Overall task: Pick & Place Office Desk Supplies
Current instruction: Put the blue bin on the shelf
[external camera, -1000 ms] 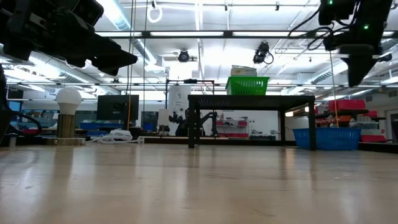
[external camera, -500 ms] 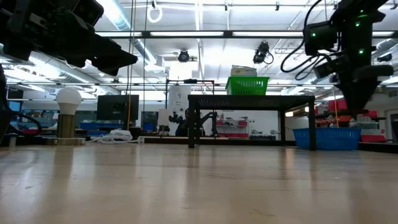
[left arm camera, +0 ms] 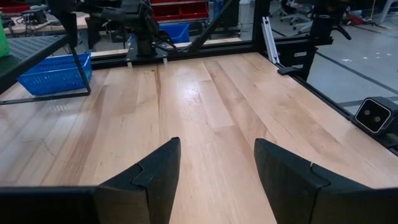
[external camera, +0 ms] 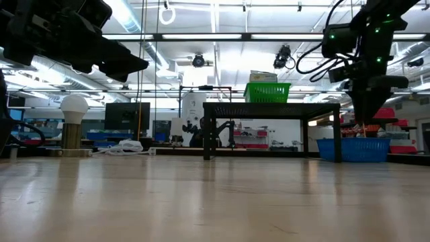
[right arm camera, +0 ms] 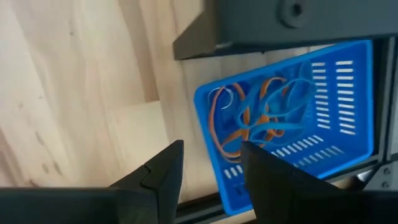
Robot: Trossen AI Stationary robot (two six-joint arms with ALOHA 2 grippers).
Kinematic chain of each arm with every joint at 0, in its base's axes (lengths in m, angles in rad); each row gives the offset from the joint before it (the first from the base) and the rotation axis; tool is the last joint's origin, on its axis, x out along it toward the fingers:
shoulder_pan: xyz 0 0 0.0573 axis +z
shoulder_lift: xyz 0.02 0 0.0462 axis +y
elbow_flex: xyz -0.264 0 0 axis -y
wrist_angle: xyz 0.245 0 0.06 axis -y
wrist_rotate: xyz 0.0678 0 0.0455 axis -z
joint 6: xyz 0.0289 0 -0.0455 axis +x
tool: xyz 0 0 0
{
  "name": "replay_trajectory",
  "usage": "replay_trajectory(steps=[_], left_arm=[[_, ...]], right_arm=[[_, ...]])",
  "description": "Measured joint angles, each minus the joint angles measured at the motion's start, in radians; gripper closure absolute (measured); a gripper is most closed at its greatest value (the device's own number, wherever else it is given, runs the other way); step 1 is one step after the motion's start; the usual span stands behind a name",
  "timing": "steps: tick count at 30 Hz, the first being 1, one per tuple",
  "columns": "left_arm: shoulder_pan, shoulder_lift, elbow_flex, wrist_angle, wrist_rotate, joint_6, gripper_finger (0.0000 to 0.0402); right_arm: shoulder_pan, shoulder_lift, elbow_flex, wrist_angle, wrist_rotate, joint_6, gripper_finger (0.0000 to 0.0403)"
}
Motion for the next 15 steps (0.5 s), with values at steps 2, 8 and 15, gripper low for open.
replay_trajectory(steps=[2,8,15], left_arm=[[0.0,0.0,0.0,-0.001,0.0,0.0,0.0189],[0.0,0.0,0.0,-0.004,0.0,-0.004,0.0189],[0.0,0.0,-0.001,-0.011,0.0,-0.004,0.0189]], right_arm=[[-0.019,0.008,0.0,0.015,-0.002,-0.02,0.0235],[-0.066,0.073,0.0,0.053,-0.008,-0.052,0.0235],[-0.101,0.094,-0.001,0.058,-0.014,-0.095,0.0235]])
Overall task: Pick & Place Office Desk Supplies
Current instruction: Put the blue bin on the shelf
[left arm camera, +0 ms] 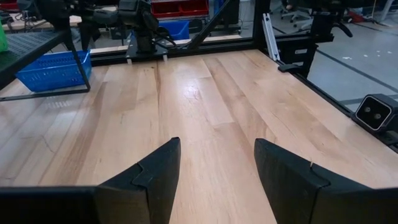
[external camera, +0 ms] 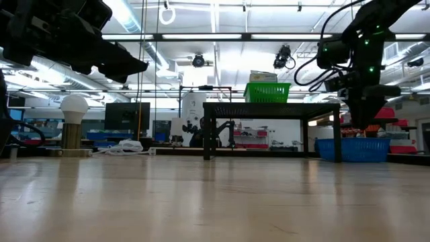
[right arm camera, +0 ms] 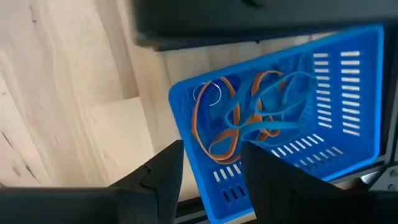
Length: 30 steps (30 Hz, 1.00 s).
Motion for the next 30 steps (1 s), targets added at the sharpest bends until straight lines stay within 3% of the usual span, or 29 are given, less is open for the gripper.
replay_trajectory(steps=[6,11,30], left_arm=[[0.0,0.0,0.0,-0.003,0.006,0.001,0.0189],[0.0,0.0,0.0,-0.01,0.007,0.008,0.0189],[0.0,0.0,0.0,-0.009,0.008,0.008,0.0189]], right_arm=[[-0.053,0.0,-0.053,0.013,-0.01,-0.024,0.0235],[-0.005,-0.003,-0.081,0.052,0.032,-0.038,0.0235],[-0.01,-0.003,-0.114,0.107,0.04,-0.075,0.0236]])
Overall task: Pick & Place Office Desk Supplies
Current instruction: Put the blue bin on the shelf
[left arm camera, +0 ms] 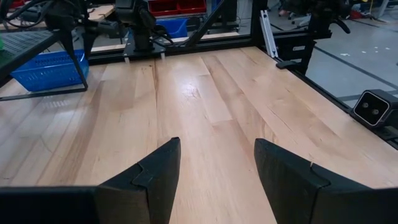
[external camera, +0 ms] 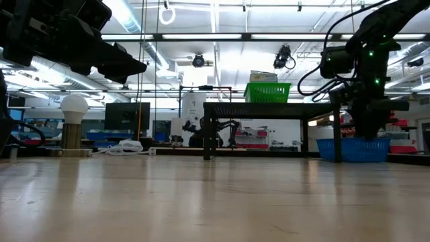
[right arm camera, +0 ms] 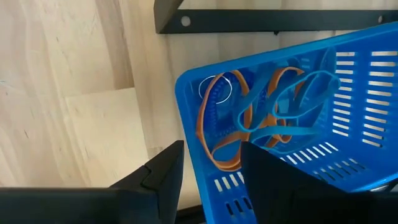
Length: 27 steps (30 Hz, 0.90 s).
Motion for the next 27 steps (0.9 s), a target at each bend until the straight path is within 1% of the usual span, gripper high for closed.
replay_trajectory(steps=[4,11,16,18,21,22,27], left_arm=[[0.0,0.0,0.0,0.0,0.0,0.0,0.0189],[0.0,0.0,0.0,0.0,0.0,-0.001,0.0189],[0.0,0.0,0.0,0.0,0.0,-0.001,0.0189],[0.0,0.0,0.0,0.001,0.0,-0.001,0.0189],[0.0,0.0,0.0,0.001,0.0,-0.001,0.0189],[0.0,0.0,0.0,0.001,0.0,-0.001,0.0189],[0.0,0.0,0.0,0.001,0.0,-0.001,0.0189]], right_arm=[[-0.008,0.0,0.0,-0.001,-0.003,-0.004,0.0245],[-0.009,0.0,0.0,-0.028,-0.021,-0.006,0.0286],[-0.009,0.0,0.0,-0.026,-0.015,-0.015,0.0298],[-0.009,0.001,0.0,-0.024,-0.014,-0.018,0.0319],[-0.008,0.001,0.0,-0.024,-0.012,-0.033,0.0377],[-0.008,0.001,0.0,-0.025,-0.01,-0.035,0.0388],[-0.008,-0.004,0.0,-0.038,-0.011,-0.008,0.0396]])
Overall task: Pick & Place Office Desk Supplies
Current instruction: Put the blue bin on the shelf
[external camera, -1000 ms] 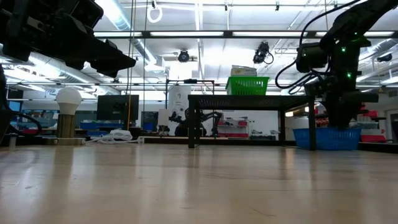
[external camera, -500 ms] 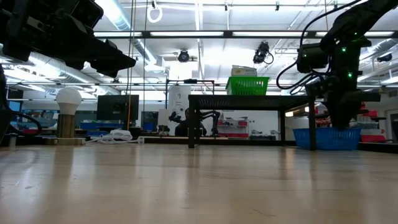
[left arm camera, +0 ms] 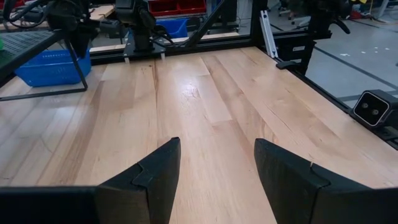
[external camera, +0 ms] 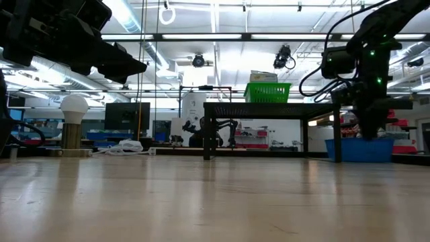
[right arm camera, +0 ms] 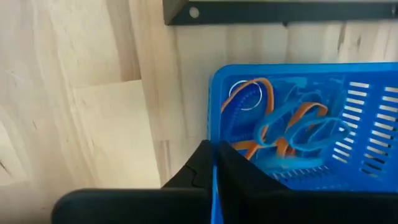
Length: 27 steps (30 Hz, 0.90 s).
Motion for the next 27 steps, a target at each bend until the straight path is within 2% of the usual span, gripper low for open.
replay_trajectory(steps=[5,9,17,21,27], left_arm=[[0.0,0.0,0.0,0.0,0.0,0.0,0.0189],[0.0,0.0,0.0,0.0,0.0,0.0,0.0189],[0.0,0.0,0.0,0.0,0.0,-0.003,0.0189],[0.0,0.0,0.0,0.0,0.0,-0.003,0.0189],[0.0,0.0,0.0,0.0,0.0,-0.002,0.0189]], right_arm=[[0.0,-0.032,-0.003,-0.05,0.016,0.096,0.0399],[0.0,-0.062,-0.003,-0.093,-0.043,0.161,0.0401],[-0.001,-0.081,-0.003,-0.1,-0.057,0.172,0.0399],[-0.001,-0.081,-0.003,-0.102,-0.084,0.178,0.0369],[-0.001,-0.081,-0.003,-0.1,-0.082,0.178,0.0294]])
